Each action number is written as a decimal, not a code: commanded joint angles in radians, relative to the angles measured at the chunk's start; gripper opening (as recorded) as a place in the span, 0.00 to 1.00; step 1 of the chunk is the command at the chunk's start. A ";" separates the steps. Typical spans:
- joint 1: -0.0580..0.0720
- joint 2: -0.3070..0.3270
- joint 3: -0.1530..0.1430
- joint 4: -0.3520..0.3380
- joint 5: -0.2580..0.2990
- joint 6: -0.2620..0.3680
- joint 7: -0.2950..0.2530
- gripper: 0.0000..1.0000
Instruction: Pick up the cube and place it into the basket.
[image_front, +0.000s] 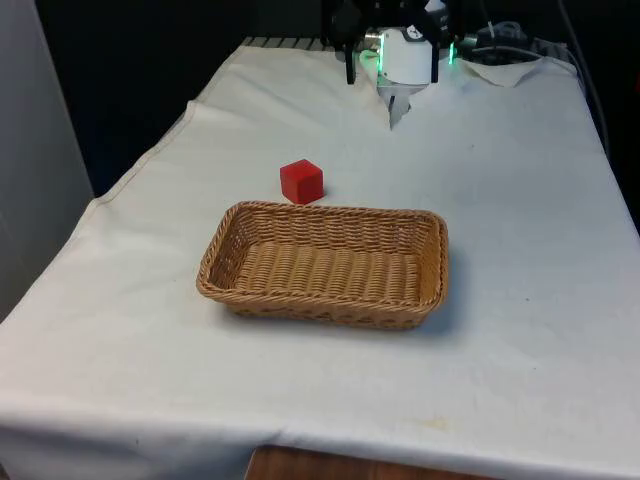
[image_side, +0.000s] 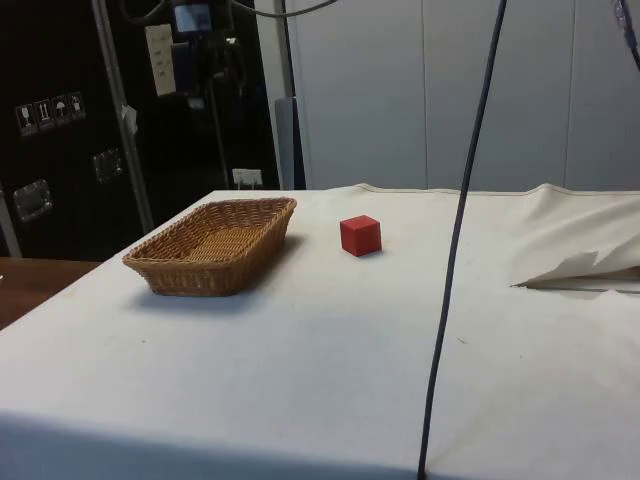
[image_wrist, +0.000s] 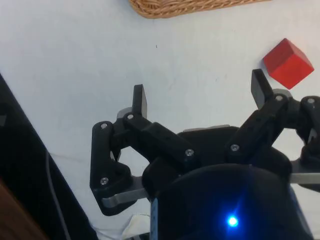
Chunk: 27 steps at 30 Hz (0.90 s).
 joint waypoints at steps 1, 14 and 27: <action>-0.001 -0.001 -0.001 -0.002 0.000 0.000 -0.001 1.00; -0.002 -0.095 -0.009 -0.118 -0.007 0.044 -0.018 1.00; -0.001 -0.170 -0.009 -0.204 -0.013 0.082 -0.026 1.00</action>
